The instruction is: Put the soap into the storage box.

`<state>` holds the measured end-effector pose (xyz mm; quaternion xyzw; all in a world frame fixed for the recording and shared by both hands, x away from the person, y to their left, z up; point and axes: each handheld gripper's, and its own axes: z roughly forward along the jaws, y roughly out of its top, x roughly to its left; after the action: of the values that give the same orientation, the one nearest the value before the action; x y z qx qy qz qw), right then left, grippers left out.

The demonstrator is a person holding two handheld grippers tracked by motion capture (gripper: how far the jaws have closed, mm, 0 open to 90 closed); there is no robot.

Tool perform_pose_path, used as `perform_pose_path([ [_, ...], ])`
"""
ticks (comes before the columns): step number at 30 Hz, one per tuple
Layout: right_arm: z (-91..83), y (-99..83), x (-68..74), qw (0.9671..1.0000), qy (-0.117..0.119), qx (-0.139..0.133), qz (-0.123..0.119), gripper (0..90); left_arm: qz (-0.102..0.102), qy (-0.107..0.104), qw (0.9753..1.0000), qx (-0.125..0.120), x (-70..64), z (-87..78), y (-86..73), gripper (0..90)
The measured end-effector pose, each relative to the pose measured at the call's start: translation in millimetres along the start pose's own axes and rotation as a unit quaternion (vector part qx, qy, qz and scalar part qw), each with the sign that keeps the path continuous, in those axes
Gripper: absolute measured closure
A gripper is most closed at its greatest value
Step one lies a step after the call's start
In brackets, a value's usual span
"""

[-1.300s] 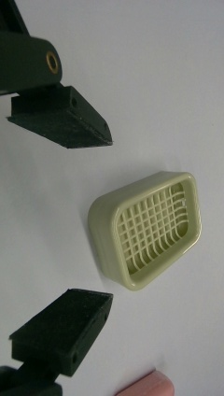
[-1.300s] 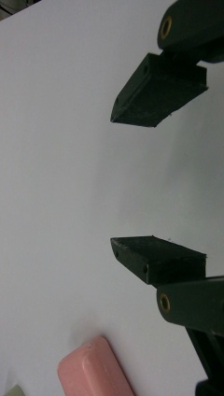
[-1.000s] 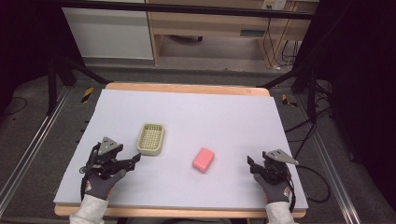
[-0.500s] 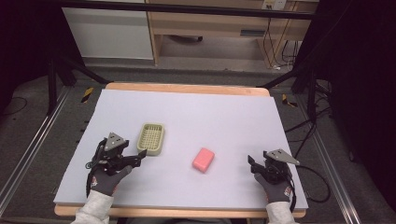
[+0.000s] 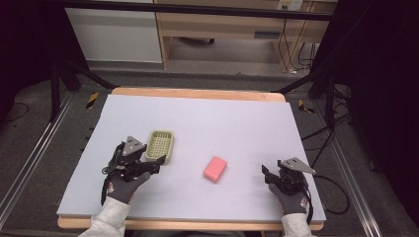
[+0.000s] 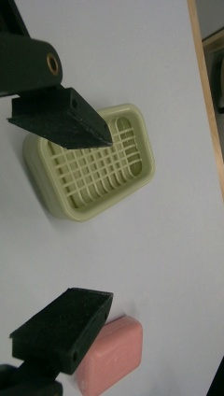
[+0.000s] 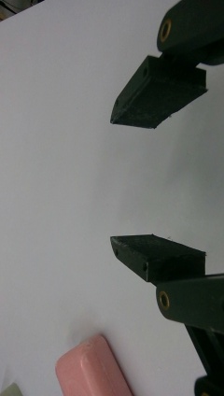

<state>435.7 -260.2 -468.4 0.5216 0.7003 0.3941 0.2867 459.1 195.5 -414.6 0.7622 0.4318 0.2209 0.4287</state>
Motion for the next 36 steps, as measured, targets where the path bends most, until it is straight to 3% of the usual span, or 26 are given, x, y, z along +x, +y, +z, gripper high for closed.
perform_pose_path([
  [36,-0.3,0.9,1.0,1.0,0.002,-0.002,0.0,33.9,0.037,-0.039,0.9985,0.005,-49.2,33.3,26.6,20.1],
])
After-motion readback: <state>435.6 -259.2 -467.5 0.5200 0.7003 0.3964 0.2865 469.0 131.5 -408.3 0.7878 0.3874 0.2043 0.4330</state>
